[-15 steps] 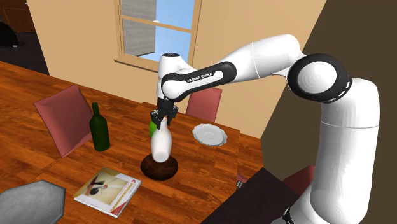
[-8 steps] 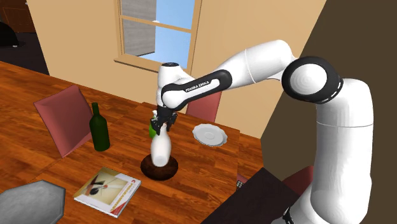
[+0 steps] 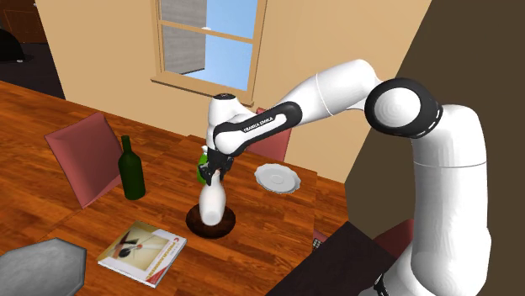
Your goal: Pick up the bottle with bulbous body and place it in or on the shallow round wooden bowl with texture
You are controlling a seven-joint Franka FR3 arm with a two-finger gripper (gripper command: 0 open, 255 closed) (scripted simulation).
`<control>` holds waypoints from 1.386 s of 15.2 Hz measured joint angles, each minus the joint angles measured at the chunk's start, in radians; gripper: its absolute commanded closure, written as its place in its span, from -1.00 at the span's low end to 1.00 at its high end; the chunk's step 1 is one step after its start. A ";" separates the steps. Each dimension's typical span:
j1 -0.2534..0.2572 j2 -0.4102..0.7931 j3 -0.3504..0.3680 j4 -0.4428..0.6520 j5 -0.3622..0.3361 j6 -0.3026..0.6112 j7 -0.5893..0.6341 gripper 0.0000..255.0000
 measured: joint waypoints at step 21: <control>-0.014 -0.075 0.021 0.019 0.034 -0.089 -0.021 -1.00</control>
